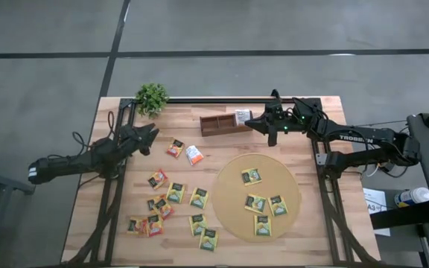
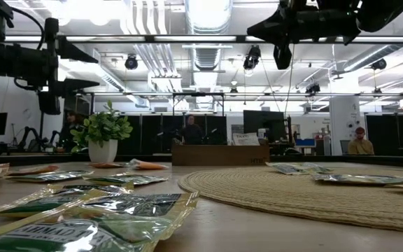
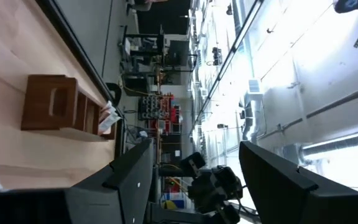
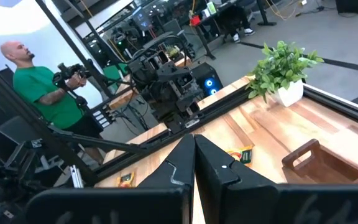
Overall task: Pick & Place Tea
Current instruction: Put the white tea bag into the right section of the wooden organizer
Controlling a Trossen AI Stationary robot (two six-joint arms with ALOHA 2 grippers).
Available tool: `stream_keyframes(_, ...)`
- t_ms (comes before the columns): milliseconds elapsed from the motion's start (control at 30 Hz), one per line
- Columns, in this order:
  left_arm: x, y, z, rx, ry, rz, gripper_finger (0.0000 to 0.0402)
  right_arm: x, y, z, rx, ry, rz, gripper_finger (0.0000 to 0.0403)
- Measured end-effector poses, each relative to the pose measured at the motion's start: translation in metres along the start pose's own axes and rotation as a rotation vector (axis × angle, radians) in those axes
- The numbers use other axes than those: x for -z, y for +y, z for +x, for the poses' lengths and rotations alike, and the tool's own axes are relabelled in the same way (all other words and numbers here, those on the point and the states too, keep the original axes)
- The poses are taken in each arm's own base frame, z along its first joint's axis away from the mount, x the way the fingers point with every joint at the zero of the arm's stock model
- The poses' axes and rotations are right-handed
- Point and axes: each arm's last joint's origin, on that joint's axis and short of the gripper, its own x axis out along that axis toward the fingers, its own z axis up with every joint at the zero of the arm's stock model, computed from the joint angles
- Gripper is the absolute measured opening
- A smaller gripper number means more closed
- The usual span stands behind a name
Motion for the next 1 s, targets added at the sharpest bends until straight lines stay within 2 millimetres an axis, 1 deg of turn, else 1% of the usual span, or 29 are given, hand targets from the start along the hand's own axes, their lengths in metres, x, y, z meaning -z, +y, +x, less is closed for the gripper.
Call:
stream_keyframes(300,0.000,-0.003,0.000,0.031,-0.002,-0.034,0.0233,0.000,0.000,0.000,0.002,-0.001,0.000,0.0008)
stream_keyframes(367,-0.001,-0.008,0.000,0.047,-0.014,0.017,0.0233,0.000,0.000,0.000,0.003,-0.002,0.000,0.0008)
stream_keyframes(433,-0.001,-0.019,-0.001,0.093,-0.019,0.079,0.0233,0.000,0.000,0.000,0.003,-0.002,0.000,0.0008)
stream_keyframes(567,-0.004,-0.050,-0.005,0.226,-0.020,0.214,0.0233,0.000,0.000,0.000,0.007,-0.004,-0.001,0.0008)
stream_keyframes(700,-0.007,-0.076,-0.010,0.301,-0.035,0.336,0.0233,0.000,-0.001,0.000,0.025,-0.014,-0.004,0.0008)
stream_keyframes(867,-0.009,-0.095,-0.013,0.337,-0.060,0.422,0.0233,-0.001,-0.002,0.000,0.030,-0.017,-0.005,0.0008)
stream_keyframes(1000,-0.007,-0.106,-0.013,0.373,-0.033,0.478,0.0233,-0.001,-0.002,0.000,0.031,-0.018,-0.004,0.0008)
